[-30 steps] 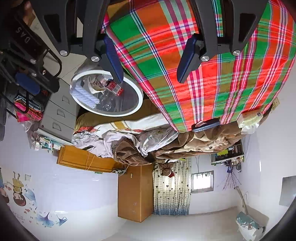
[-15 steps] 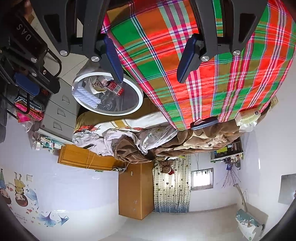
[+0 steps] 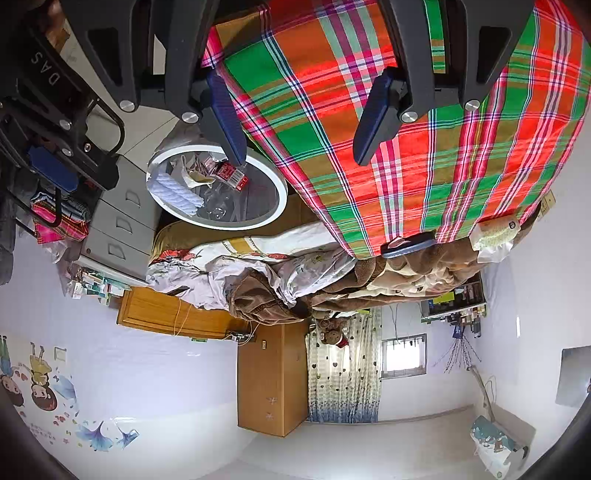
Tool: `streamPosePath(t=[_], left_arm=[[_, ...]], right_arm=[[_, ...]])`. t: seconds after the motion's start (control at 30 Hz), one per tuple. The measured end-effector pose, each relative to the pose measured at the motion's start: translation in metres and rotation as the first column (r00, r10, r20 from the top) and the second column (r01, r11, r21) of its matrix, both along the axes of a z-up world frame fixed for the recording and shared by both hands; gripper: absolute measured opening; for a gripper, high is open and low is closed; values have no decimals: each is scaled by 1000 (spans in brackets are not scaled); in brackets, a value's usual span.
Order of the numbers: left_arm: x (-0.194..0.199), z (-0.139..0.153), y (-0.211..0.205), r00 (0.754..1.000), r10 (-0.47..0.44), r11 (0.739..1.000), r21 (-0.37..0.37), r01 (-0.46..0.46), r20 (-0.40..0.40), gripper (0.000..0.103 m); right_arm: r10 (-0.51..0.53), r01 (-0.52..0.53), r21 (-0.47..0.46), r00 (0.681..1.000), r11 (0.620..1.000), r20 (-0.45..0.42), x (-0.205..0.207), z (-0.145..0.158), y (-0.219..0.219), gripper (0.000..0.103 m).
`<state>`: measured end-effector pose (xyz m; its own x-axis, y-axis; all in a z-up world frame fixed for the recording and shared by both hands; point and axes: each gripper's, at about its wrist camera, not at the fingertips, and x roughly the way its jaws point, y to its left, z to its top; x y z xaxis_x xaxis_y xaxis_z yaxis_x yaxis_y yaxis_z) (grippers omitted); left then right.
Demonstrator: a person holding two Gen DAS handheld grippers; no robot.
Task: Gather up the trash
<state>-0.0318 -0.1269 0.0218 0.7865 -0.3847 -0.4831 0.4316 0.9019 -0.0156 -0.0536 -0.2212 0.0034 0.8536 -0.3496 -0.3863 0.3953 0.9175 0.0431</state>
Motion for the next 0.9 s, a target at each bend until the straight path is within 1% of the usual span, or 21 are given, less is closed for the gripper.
streamPosePath(t=[0.9], left_arm=[[-7,4,0,1000,-4,1000,-2,4,5,60]], right_arm=[[3,-3,-2,1000,1000,1,-2,1,1,62]])
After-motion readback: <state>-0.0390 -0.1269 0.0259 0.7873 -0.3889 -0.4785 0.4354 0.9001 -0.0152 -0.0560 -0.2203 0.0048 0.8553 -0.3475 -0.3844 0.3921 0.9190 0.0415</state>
